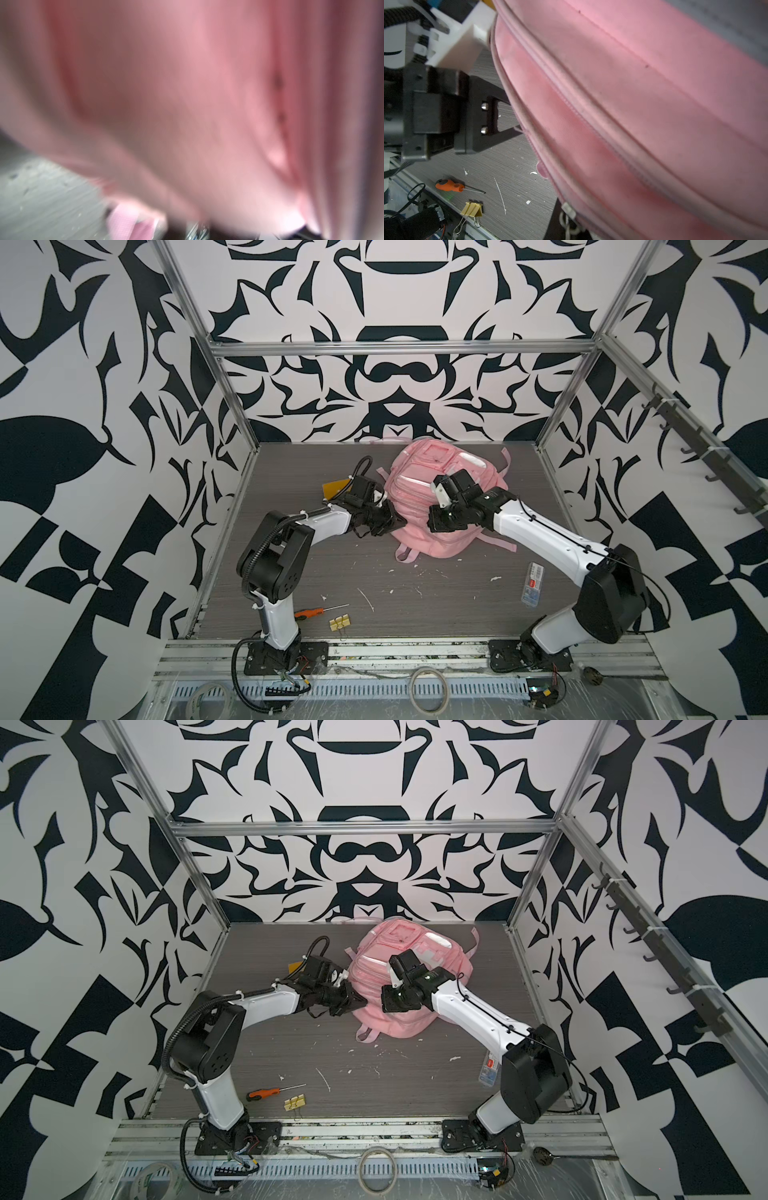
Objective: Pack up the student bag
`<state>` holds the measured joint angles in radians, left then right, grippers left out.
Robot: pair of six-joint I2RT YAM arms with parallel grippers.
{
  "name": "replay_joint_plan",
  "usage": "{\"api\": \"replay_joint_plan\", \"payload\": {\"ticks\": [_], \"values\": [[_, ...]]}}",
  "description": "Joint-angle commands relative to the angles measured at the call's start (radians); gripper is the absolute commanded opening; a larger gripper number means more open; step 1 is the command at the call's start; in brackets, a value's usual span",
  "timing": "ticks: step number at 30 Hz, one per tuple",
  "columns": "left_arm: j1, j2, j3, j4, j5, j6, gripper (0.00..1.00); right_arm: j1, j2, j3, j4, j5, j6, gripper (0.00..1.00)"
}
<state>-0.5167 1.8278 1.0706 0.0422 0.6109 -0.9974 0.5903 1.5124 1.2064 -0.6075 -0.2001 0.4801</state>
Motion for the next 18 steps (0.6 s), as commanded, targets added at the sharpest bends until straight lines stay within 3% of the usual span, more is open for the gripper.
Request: {"api": "replay_joint_plan", "payload": {"ticks": [1,5,6,7,8,9,11,13,18], "values": [[0.037,-0.024,0.003,0.070,-0.020,-0.005,0.00,0.016,-0.093,0.002,0.025,-0.025,-0.013,0.00],[0.104,-0.053,-0.012,0.050,0.004,0.001,0.00,-0.025,-0.141,-0.036,-0.027,-0.023,-0.043,0.00],[0.110,-0.067,0.000,-0.020,0.007,0.025,0.04,-0.037,-0.151,-0.041,-0.032,-0.025,-0.050,0.00],[0.110,-0.085,0.013,-0.096,-0.002,0.065,0.24,-0.045,-0.157,-0.044,-0.035,-0.027,-0.054,0.00],[0.109,-0.109,0.028,-0.193,-0.029,0.120,0.52,-0.052,-0.157,-0.044,-0.034,-0.031,-0.057,0.00],[0.101,-0.135,0.026,-0.264,-0.050,0.158,0.71,-0.056,-0.154,-0.041,-0.031,-0.035,-0.058,0.00],[0.087,-0.186,-0.018,-0.307,-0.057,0.175,0.93,-0.057,-0.140,-0.038,-0.008,-0.043,-0.054,0.00],[0.075,-0.220,-0.092,-0.288,-0.036,0.140,0.99,-0.057,-0.114,-0.023,0.018,-0.055,-0.043,0.00],[-0.005,-0.233,-0.165,-0.206,-0.025,0.058,0.99,-0.056,-0.055,0.043,0.043,-0.060,-0.031,0.00]]}}
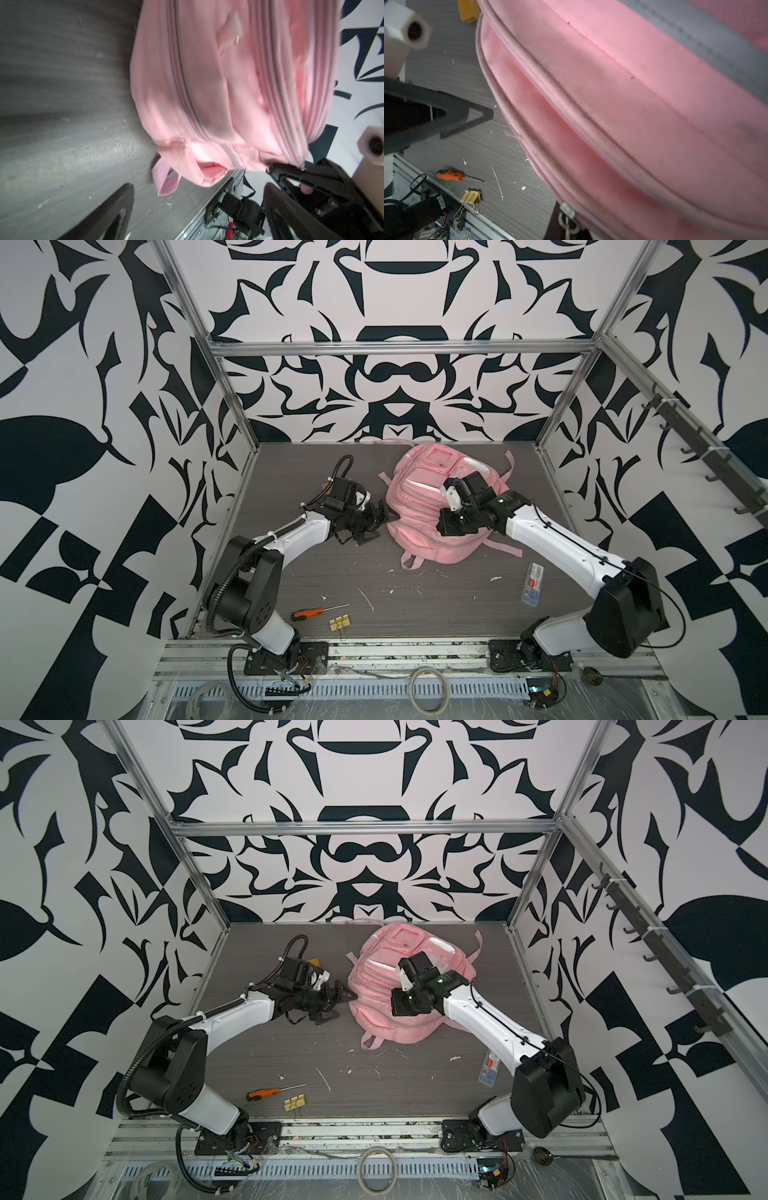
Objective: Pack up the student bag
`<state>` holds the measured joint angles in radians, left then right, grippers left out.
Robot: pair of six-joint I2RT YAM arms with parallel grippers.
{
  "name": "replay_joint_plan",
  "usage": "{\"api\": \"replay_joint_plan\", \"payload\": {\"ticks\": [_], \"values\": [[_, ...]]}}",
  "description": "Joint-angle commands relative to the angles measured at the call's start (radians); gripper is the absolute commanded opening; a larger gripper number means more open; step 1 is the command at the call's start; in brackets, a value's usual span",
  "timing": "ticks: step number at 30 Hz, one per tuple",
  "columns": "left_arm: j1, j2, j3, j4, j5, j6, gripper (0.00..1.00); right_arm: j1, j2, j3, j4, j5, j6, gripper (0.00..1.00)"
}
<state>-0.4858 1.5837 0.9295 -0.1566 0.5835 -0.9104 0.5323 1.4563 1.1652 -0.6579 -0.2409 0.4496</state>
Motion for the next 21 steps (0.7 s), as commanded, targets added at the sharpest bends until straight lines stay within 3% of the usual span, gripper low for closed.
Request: {"api": "replay_joint_plan", "payload": {"ticks": [1,9,13,14,19,21], "values": [[-0.042,0.022,-0.019,-0.013,0.003,-0.029,0.99,0.002,0.012,0.096,0.099,-0.023,0.001,0.00],[-0.062,0.120,-0.058,0.261,-0.003,-0.189,0.99,0.022,0.055,0.161,0.098,-0.051,0.016,0.00],[-0.063,0.205,-0.029,0.379,-0.008,-0.234,0.87,0.029,0.030,0.120,0.103,-0.049,0.031,0.00],[-0.063,0.221,-0.025,0.412,-0.008,-0.252,0.76,0.031,0.023,0.108,0.104,-0.052,0.035,0.00],[-0.058,0.226,-0.007,0.443,-0.010,-0.256,0.00,0.035,-0.014,0.064,0.103,-0.040,0.041,0.00],[-0.037,0.193,-0.028,0.439,-0.023,-0.249,0.00,0.034,-0.033,0.043,0.100,-0.039,0.043,0.00]]}}
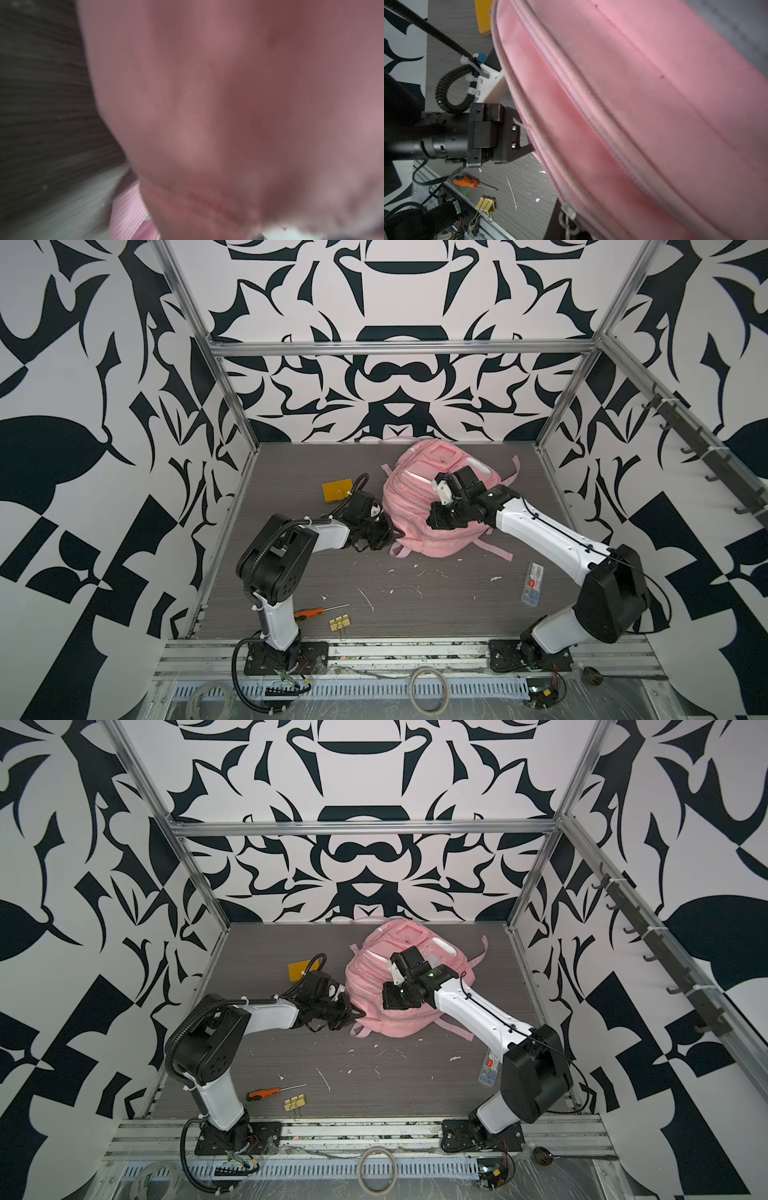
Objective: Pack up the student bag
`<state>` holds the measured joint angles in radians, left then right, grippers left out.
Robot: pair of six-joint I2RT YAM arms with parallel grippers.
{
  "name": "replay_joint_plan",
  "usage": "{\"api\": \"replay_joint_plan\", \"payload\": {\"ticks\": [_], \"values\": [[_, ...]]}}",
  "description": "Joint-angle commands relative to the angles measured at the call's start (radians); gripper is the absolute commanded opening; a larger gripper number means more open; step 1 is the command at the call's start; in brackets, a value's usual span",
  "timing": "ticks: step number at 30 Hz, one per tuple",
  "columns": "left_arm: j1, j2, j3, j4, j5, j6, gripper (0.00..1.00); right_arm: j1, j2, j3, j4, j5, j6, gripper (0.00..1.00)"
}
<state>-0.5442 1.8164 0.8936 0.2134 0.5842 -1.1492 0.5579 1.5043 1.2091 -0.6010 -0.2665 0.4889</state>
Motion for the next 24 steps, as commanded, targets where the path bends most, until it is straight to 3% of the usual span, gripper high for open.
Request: {"api": "replay_joint_plan", "payload": {"ticks": [1,7,12,16,24], "values": [[0.037,-0.054,-0.007,0.084,-0.024,-0.016,0.00,0.007,-0.088,-0.013,0.038,-0.010,0.004,0.00],[0.161,-0.128,-0.049,0.072,-0.015,0.002,0.00,-0.062,-0.196,-0.134,-0.037,-0.007,-0.009,0.00],[0.228,-0.114,-0.058,0.107,0.021,-0.008,0.00,-0.210,-0.270,-0.192,-0.095,-0.055,-0.072,0.00],[0.258,-0.106,-0.053,0.113,0.035,-0.002,0.00,-0.301,-0.265,-0.178,-0.138,-0.035,-0.131,0.00],[0.288,-0.117,-0.077,0.100,0.066,0.039,0.00,-0.578,-0.144,-0.138,-0.129,-0.017,-0.226,0.00]]}}
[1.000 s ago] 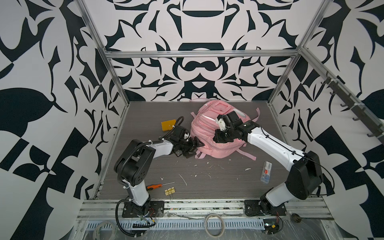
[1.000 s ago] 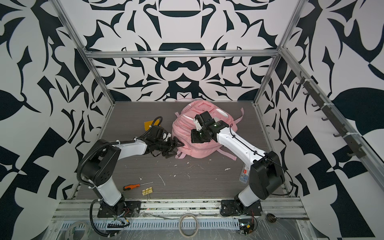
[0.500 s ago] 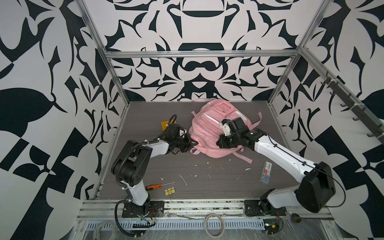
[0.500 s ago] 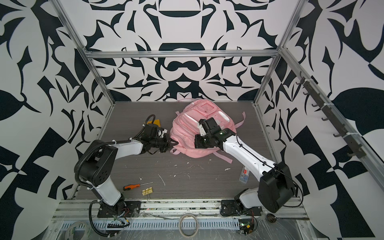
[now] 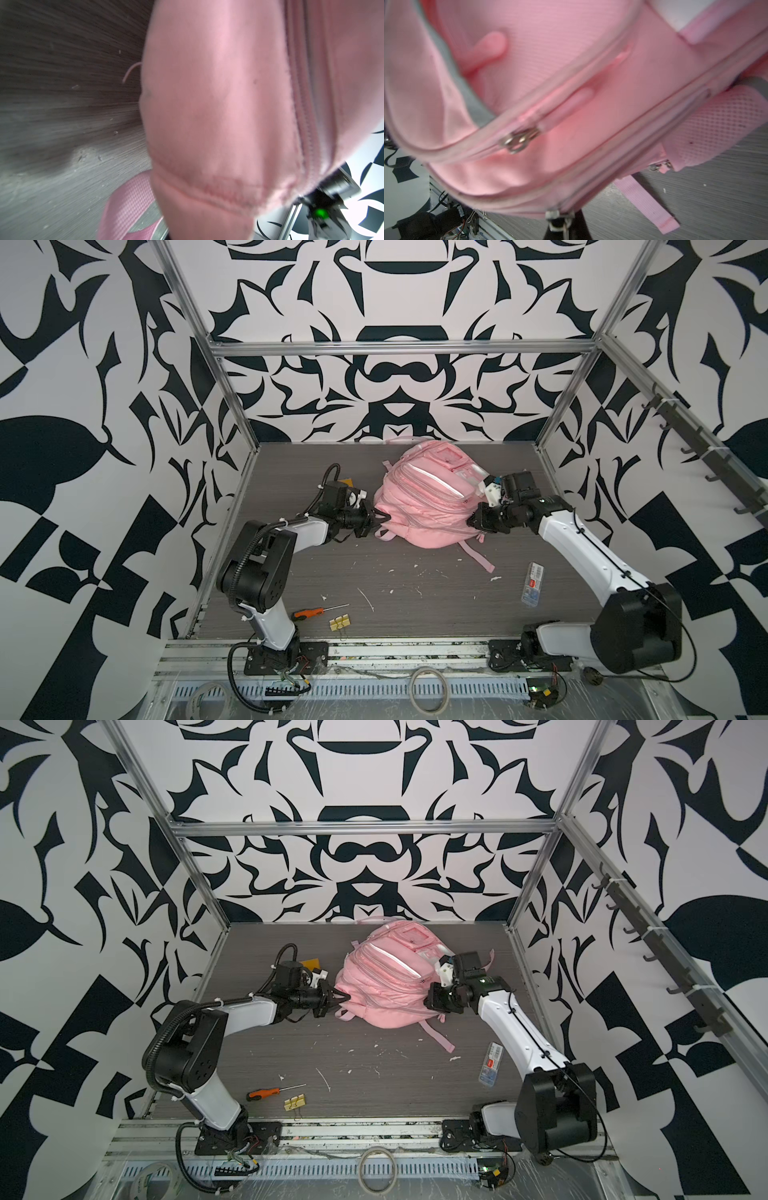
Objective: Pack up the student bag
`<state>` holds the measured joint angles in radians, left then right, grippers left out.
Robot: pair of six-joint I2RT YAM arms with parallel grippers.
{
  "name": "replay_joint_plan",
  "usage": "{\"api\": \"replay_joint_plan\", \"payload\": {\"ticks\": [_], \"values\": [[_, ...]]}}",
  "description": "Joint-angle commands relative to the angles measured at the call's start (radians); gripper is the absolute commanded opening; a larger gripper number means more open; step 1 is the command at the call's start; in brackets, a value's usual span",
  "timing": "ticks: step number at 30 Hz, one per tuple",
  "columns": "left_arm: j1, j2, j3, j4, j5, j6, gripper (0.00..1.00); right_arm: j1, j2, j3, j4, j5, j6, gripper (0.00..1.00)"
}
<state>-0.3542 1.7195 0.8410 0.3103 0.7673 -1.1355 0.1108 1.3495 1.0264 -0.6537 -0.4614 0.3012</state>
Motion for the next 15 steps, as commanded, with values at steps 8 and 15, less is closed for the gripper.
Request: {"api": "replay_joint_plan", "payload": {"ticks": [8,15], "values": [[0.098,-0.027,-0.044,-0.026,-0.097,0.075,0.00,-0.201,0.158,0.190,-0.073,0.220,-0.168,0.00],[0.088,-0.035,-0.037,-0.060,-0.065,0.121,0.00,-0.179,0.137,0.196,-0.049,0.218,-0.282,0.13]]}}
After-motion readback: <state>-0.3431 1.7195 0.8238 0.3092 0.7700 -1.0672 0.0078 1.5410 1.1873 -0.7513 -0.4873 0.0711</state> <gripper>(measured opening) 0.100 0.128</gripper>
